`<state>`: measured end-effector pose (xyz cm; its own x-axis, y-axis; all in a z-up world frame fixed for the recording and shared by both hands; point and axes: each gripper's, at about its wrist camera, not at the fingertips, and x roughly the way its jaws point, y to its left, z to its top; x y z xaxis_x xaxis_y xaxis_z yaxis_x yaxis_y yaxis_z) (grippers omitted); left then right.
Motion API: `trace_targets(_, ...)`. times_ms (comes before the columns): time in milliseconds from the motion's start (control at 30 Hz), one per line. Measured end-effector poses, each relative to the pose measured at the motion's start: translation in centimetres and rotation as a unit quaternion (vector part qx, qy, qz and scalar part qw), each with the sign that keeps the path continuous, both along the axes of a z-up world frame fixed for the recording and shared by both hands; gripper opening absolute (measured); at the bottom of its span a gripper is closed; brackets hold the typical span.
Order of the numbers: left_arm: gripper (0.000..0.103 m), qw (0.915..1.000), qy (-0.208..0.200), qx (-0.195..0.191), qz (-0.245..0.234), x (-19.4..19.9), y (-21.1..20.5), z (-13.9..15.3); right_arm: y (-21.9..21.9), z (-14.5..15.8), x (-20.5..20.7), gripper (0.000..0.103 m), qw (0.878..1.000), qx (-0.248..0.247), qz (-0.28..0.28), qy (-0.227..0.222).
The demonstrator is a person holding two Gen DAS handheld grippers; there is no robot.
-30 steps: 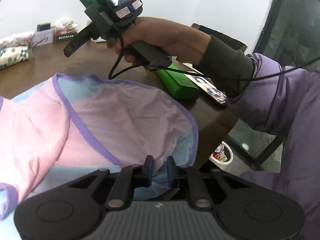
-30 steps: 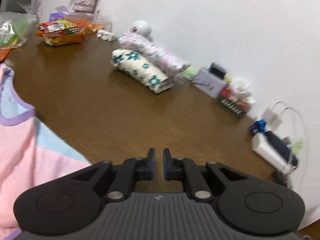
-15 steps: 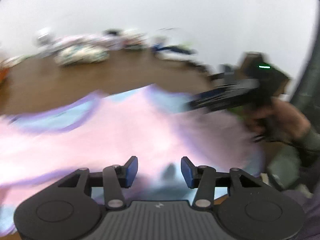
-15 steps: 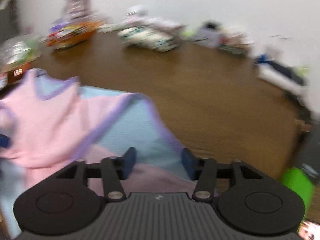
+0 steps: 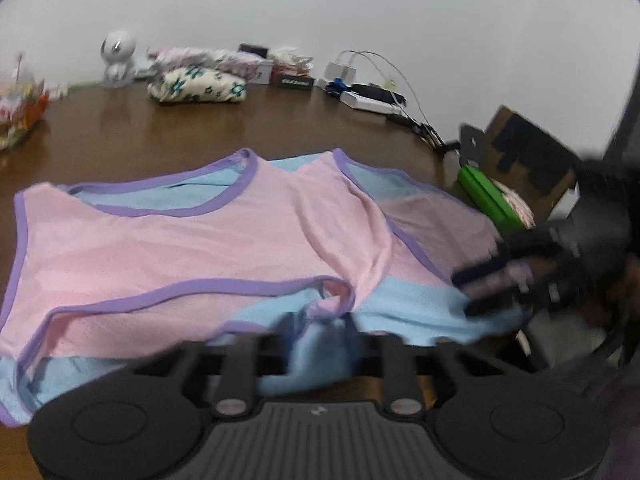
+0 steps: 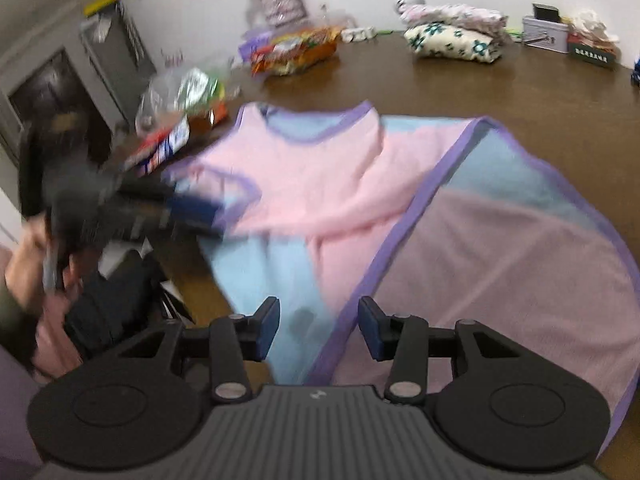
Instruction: Fold clothes
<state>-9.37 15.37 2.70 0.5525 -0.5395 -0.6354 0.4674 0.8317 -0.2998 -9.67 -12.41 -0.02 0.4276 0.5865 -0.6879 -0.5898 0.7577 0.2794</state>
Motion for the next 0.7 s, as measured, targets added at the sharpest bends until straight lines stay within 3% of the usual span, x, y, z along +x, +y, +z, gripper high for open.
trace_targets(67, 0.002, 0.9995, 0.009, -0.027, 0.01, 1.0, 0.9, 0.5, 0.2, 0.1, -0.7, 0.028, 1.0, -0.015, -0.004, -0.015)
trace_targets(100, 0.002, 0.9989, 0.016, -0.041, 0.019, 1.3, 1.6, 0.9, 0.3, 0.1, -0.8, 0.005, 1.0, -0.023, -0.002, -0.014)
trace_targets(167, 0.003, 0.9968, 0.024, -0.065, 0.042, 1.5, 3.1, 1.6, 0.1, 0.4, -1.4, 0.005, 0.999, -0.043, 0.0, -0.02)
trace_targets(233, 0.011, 0.9945, 0.019, -0.059, 0.084, 1.4, 4.4, 1.5, -1.1, 1.2, -1.7, 0.01, 0.998, -0.043, -0.018, -0.031)
trace_targets(300, 0.017, 0.9955, 0.023, -0.056, 0.073, 1.3, 4.3, 0.9, -1.5, 1.6, -1.6, 0.013, 0.998, -0.026, -0.042, -0.028)
trace_targets(367, 0.04, 0.9958, 0.031, -0.065, 0.056, 1.2, 3.7, 0.5, -1.6, 1.6, -1.3, 0.014, 0.998, -0.017, -0.063, -0.025)
trace_targets(433, 0.049, 0.9969, 0.036, -0.052, 0.046, 1.6, 2.6, 0.0, -0.8, 1.1, -1.0, 0.018, 0.997, -0.03, -0.066, -0.026)
trace_targets(533, 0.047, 0.9981, 0.037, -0.027, 0.04, 2.4, 1.4, -0.6, 0.4, 0.4, -0.9, 0.022, 0.996, -0.048, -0.062, -0.031)
trace_targets(600, 0.026, 0.9982, 0.044, -0.029, 0.028, 2.7, 1.3, -0.7, 0.8, 0.5, -1.4, 0.032, 0.997, -0.046, -0.051, -0.033)
trace_targets(633, 0.0, 0.9975, 0.052, -0.041, 0.024, 2.6, 1.5, -0.7, 1.0, 0.5, -1.7, 0.033, 0.997, -0.046, -0.046, -0.034)
trace_targets(667, 0.003, 0.9966, 0.061, -0.053, 0.02, 2.6, 1.8, -0.7, 1.1, 0.4, -1.9, 0.032, 0.998, -0.046, -0.04, -0.036)
trace_targets(700, 0.003, 0.9965, 0.058, -0.057, 0.021, 2.0, 2.1, -0.4, 1.3, 0.4, -2.1, 0.015, 0.997, -0.049, -0.038, -0.038)
